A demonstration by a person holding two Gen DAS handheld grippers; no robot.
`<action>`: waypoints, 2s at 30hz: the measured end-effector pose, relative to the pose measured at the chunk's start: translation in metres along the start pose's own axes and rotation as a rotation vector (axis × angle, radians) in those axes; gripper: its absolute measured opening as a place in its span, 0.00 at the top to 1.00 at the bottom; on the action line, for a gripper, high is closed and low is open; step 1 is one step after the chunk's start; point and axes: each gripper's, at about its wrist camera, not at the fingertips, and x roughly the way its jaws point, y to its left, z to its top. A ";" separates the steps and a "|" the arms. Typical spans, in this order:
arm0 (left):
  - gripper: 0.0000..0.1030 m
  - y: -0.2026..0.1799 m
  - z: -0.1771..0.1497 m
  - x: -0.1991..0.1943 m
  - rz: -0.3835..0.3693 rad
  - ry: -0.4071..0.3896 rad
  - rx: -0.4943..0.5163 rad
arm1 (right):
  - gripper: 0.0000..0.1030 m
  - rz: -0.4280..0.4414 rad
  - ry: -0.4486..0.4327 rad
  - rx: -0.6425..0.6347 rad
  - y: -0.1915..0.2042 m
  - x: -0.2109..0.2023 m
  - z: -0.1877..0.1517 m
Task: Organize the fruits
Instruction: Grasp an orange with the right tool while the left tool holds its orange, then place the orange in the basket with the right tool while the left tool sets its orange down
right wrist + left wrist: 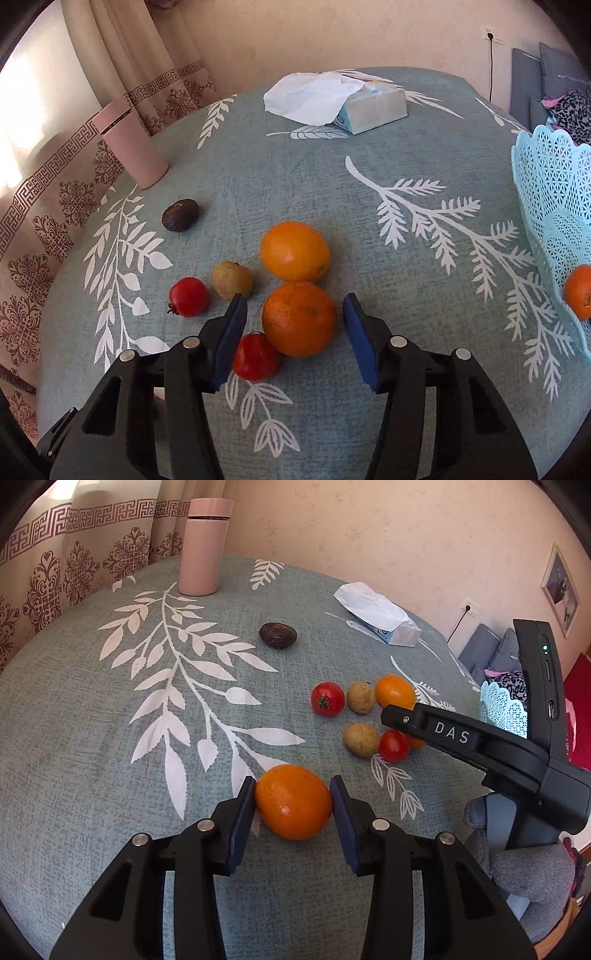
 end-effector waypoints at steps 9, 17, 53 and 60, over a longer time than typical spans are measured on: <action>0.60 0.000 0.000 -0.001 -0.001 -0.010 -0.001 | 0.61 0.010 -0.056 0.033 -0.016 -0.020 -0.005; 0.60 -0.004 0.000 -0.007 0.007 -0.048 0.015 | 0.61 -0.059 -0.198 0.037 -0.032 -0.057 -0.006; 0.60 -0.011 0.000 -0.021 0.004 -0.111 0.047 | 0.29 -0.316 -0.396 0.357 -0.167 -0.143 -0.006; 0.60 -0.042 0.002 -0.041 -0.032 -0.169 0.175 | 0.23 -0.338 -0.451 0.439 -0.187 -0.168 -0.006</action>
